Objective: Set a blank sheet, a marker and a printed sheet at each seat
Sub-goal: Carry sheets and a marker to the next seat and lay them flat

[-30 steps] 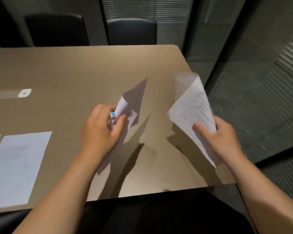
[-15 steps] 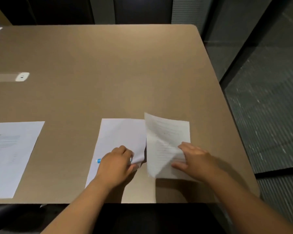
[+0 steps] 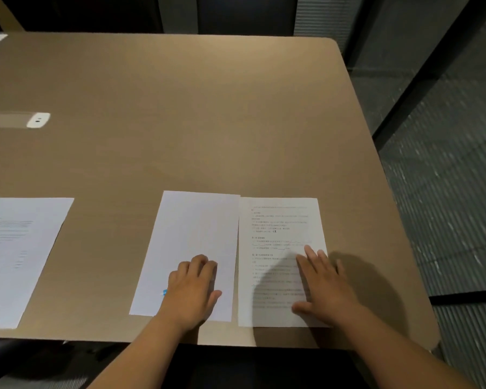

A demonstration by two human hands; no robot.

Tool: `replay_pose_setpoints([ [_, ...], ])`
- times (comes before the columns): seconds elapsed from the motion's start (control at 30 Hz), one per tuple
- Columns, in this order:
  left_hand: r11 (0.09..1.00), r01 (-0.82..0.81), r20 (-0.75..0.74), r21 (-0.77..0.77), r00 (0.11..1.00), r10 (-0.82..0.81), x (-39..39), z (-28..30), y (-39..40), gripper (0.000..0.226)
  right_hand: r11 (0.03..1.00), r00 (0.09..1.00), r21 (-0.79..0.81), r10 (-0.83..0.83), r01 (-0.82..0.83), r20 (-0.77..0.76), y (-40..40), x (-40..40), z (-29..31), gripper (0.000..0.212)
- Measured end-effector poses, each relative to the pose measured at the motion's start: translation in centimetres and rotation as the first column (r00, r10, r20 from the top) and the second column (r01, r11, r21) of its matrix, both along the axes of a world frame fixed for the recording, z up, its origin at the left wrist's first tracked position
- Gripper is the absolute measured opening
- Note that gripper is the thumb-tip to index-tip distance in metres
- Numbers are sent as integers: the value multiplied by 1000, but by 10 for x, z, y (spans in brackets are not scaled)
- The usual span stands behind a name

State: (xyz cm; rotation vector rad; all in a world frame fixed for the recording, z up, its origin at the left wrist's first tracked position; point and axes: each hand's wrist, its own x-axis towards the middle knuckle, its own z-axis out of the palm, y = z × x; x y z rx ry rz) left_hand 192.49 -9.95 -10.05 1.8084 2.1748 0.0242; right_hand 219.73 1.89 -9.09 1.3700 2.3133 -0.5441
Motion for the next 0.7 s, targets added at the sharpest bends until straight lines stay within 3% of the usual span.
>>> replay_pose_setpoints([
  [0.13, 1000, 21, -4, 17, 1000, -21, -1, 5, -2, 52, 998, 1000, 61, 21, -22, 22, 1, -1, 7, 109],
  [0.23, 995, 17, 17, 93, 1000, -19, -6, 15, -6, 51, 990, 997, 134, 62, -54, -53, -6, -16, 19, 98],
  [0.37, 982, -18, 47, 187, 999, 9, -29, 42, -23, 41, 999, 969, 19, 52, -48, -243, -32, -70, 59, 52],
  [0.47, 969, -87, 102, 232, 993, 65, -57, 74, -52, 30, 986, 930, 33, 167, -165, -329, -65, -122, 94, 26],
  [0.57, 921, -297, 203, 252, 947, 249, -95, 114, -98, 21, 939, 858, 126, 343, -319, -383, -107, -178, 128, 32],
  [0.7, 848, -448, 140, 283, 894, 426, -150, 157, -168, 30, 858, 747, 214, 512, -467, -423, -160, -256, 168, 36],
])
